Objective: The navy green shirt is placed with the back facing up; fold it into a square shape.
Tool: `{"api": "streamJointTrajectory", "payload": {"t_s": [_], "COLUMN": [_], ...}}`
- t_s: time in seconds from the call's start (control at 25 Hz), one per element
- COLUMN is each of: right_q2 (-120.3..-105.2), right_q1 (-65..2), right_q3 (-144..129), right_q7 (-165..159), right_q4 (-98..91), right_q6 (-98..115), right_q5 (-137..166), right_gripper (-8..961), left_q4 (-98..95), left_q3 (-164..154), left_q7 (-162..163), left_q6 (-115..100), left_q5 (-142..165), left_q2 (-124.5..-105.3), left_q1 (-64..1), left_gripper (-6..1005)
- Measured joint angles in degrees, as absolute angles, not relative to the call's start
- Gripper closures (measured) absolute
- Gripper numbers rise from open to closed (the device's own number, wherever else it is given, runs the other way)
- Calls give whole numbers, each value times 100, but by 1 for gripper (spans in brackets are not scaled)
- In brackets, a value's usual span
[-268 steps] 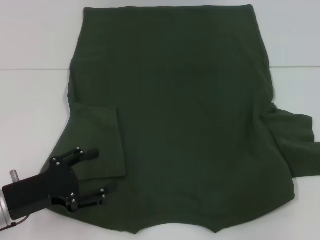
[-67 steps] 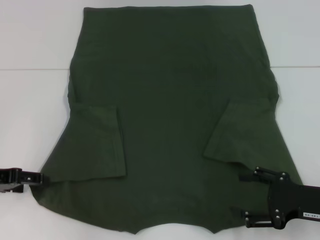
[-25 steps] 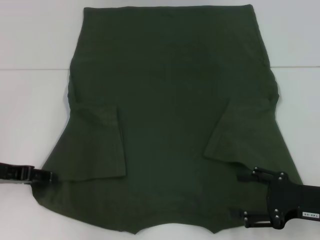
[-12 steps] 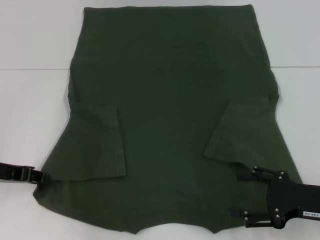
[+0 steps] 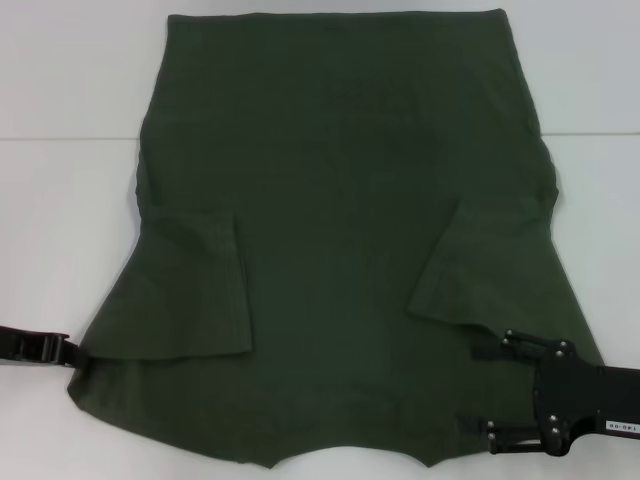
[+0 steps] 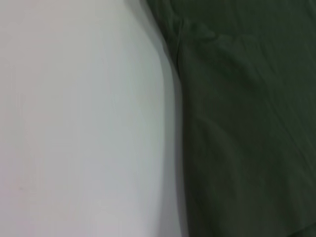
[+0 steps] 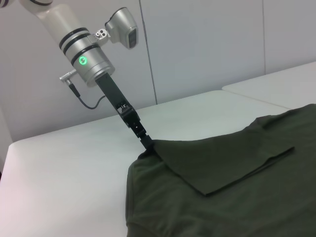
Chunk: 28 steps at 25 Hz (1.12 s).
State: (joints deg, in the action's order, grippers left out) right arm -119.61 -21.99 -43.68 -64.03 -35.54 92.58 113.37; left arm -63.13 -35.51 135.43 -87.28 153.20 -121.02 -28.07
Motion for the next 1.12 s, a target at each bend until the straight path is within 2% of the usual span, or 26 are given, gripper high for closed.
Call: {"api": "streamJointTrajectory", "payload": {"t_s": [0.12, 0.6, 0.8, 0.88, 1.12], "right_q2": [-11962, -11961, -11962, -11962, -11962], "right_q1": [-2213, -2266, -2276, -2281, -2303], "right_q3": [-4367, -4350, -4350, -4350, -4350], "right_q7": [-6445, -6451, -6451, -6451, -6451], "right_q4": [-3559, -3560, -3557, -3556, -3540], "right_q6": [9258, 9239, 9232, 9231, 9229], "right_q5": [11331, 11329, 11330, 11330, 11332], "right_gripper": [8, 9, 9, 9, 8], "left_q4": [-6325, -6328, -6297, -6290, -6285], "left_q3": [-3551, -3415, -3348, -3342, -3413], "left_q7": [13538, 13686, 13669, 13669, 13647], "left_q6": [-8727, -8840, -8827, -8802, -8671], "left_q5": [15320, 15262, 15259, 15264, 15288], "left_q2": [-12102, -12024, -11992, -11989, -12023], "left_q1": [-2809, -2841, -2846, -2851, -2837], "left_gripper": [1000, 942, 736, 540, 416]}}
